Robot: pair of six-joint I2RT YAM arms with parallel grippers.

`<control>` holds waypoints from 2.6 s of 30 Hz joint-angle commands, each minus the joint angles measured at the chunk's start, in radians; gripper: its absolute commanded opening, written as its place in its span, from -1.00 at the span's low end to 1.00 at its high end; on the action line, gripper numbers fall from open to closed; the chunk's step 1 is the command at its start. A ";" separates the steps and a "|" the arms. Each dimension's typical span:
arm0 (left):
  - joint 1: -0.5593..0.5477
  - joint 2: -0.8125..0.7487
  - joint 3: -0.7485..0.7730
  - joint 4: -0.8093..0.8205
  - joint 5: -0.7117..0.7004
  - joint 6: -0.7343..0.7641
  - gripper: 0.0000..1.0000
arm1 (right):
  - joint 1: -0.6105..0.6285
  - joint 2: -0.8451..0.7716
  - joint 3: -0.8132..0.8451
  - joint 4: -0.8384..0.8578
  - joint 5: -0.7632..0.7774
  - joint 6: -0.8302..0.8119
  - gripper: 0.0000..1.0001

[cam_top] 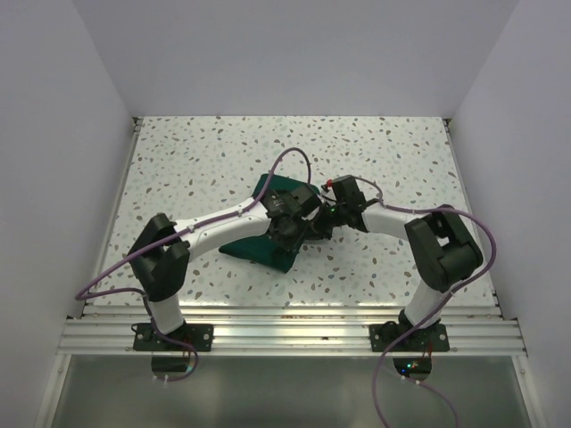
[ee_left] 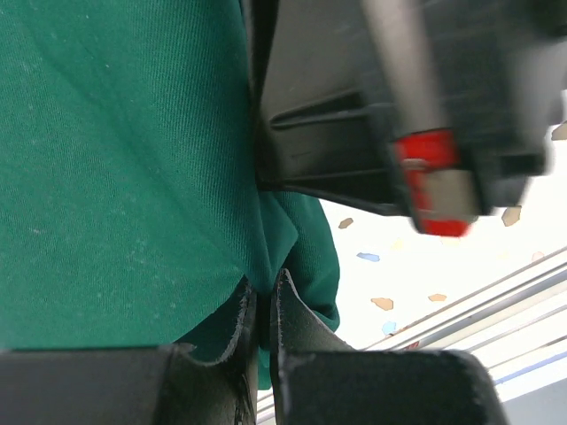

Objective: Prepare the surgical pack

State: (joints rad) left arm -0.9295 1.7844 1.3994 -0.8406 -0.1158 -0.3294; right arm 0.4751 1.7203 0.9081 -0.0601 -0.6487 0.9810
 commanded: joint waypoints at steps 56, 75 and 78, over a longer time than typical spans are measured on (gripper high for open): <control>0.179 -0.126 -0.378 0.584 0.439 -0.109 -0.73 | -0.141 0.214 0.209 0.022 -0.239 -0.094 -1.00; 0.153 -0.148 -0.264 0.534 0.438 -0.062 -0.78 | -0.197 0.208 0.327 -0.023 -0.281 -0.177 -1.00; 0.153 -0.109 -0.269 0.583 0.462 -0.076 -0.79 | -0.196 0.245 0.337 0.015 -0.270 -0.157 -1.00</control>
State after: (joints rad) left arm -0.7746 1.6440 1.1084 -0.3225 0.3073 -0.4019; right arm 0.2821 1.9419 1.2079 -0.0856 -0.9081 0.8032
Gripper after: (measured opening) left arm 0.110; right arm 0.008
